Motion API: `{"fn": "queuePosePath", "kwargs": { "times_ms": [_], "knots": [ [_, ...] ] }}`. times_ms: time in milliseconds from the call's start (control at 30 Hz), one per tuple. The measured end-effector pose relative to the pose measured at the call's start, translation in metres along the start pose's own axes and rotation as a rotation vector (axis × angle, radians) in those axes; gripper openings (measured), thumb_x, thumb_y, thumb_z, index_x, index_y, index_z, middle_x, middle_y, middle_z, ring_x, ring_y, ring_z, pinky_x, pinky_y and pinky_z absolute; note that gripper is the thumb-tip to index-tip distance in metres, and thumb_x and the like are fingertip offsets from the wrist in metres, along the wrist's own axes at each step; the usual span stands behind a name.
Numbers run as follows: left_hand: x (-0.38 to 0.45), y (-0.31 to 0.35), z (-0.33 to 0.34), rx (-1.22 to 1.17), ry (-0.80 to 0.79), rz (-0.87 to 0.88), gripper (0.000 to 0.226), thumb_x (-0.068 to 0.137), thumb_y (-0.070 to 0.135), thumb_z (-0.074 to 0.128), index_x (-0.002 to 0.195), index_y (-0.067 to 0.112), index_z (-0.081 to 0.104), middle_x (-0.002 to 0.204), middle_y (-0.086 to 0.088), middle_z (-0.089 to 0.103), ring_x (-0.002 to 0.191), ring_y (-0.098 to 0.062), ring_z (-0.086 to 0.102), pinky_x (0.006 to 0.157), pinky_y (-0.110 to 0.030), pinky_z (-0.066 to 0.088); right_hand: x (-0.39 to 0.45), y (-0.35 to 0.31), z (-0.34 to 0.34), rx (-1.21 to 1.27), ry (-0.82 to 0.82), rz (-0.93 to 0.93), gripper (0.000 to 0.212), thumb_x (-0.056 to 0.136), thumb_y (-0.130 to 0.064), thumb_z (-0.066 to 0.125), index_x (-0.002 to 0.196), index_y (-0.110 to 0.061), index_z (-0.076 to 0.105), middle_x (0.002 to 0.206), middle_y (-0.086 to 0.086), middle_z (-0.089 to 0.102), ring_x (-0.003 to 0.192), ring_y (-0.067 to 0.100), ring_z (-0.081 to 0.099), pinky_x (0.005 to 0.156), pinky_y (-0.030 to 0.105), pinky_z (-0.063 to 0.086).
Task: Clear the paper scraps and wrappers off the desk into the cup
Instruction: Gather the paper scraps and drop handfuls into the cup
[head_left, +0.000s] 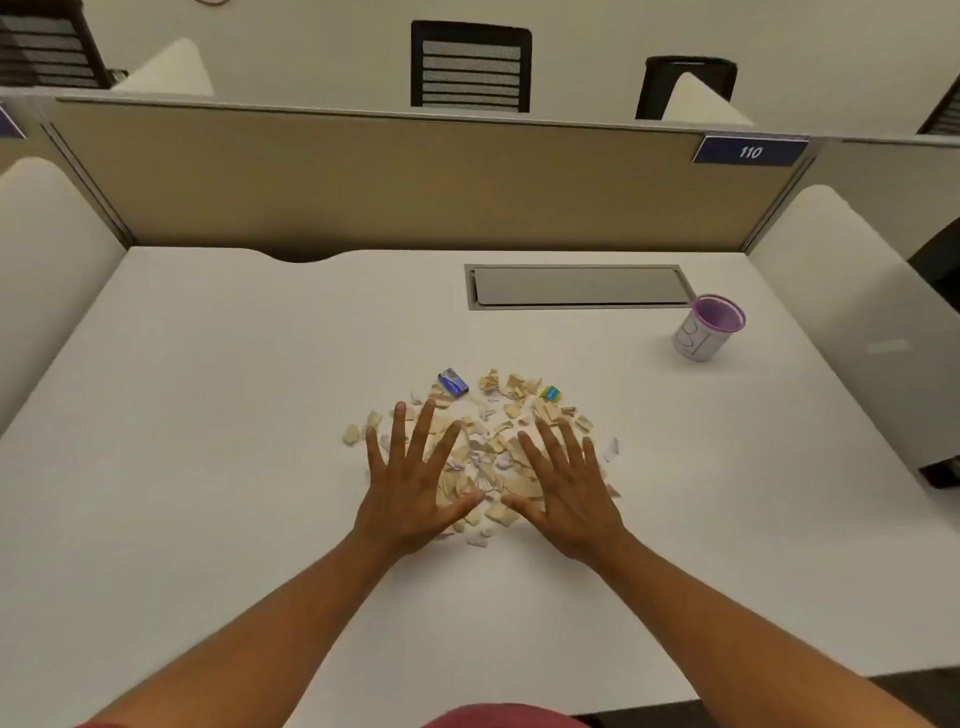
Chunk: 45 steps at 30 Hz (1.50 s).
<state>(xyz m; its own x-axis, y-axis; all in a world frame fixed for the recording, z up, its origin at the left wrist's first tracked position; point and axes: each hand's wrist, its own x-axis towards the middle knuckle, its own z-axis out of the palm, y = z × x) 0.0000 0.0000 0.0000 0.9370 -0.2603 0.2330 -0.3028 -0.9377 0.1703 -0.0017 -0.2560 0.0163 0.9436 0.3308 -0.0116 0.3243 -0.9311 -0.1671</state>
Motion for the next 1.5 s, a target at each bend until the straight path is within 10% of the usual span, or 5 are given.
{"fn": "queuePosePath", "kwargs": {
  "times_ms": [467,700,933,1133,1500],
  "knots": [
    [0.037,0.017,0.002,0.009,-0.484,-0.087,0.090,0.083,0.073,0.059,0.159,0.041,0.024,0.168,-0.007,0.025,0.143,-0.035,0.036,0.110,-0.054,0.040,0.039,0.009,-0.012,0.072,-0.367,0.218,0.111,0.072,-0.087,0.058,0.160,-0.047,0.003,0.172,0.004,0.005,0.153,0.039,0.015,0.120,0.052,0.032],
    [0.042,0.027,-0.001,-0.204,-0.389,-0.125,0.050,0.094,0.009,0.056,0.141,0.026,0.053,0.128,-0.007,0.062,0.119,-0.033,0.054,0.089,-0.041,0.051,0.041,-0.024,0.005,0.062,-0.266,0.191,0.049,0.094,-0.036,0.066,0.140,-0.034,0.053,0.149,0.007,0.042,0.130,0.034,0.041,0.089,0.043,0.052],
    [0.043,0.025,-0.003,-0.480,-0.236,-0.341,0.033,0.085,0.002,0.069,0.115,0.014,0.074,0.109,-0.008,0.075,0.102,-0.026,0.068,0.077,-0.024,0.040,0.041,-0.024,0.004,0.130,-0.196,0.195,0.017,0.088,-0.005,0.063,0.101,-0.005,0.074,0.107,0.011,0.065,0.101,0.030,0.062,0.076,0.035,0.047],
    [0.049,0.031,-0.014,-0.863,-0.155,-0.735,0.030,0.078,0.000,0.081,0.104,0.014,0.079,0.104,-0.006,0.078,0.085,-0.017,0.071,0.074,-0.022,0.053,0.037,-0.003,-0.012,0.581,-0.030,0.503,0.019,0.086,0.002,0.070,0.097,-0.008,0.082,0.102,0.007,0.079,0.095,0.018,0.072,0.074,0.008,0.048],
    [0.096,0.101,-0.029,-1.521,-0.056,-1.062,0.026,0.078,-0.012,0.079,0.091,0.009,0.074,0.092,-0.019,0.074,0.072,-0.026,0.075,0.061,-0.023,0.061,0.032,0.050,-0.047,1.574,-0.049,0.804,0.015,0.083,0.005,0.078,0.097,-0.002,0.079,0.093,0.015,0.078,0.069,0.016,0.073,0.054,0.020,0.056]
  ]
}}
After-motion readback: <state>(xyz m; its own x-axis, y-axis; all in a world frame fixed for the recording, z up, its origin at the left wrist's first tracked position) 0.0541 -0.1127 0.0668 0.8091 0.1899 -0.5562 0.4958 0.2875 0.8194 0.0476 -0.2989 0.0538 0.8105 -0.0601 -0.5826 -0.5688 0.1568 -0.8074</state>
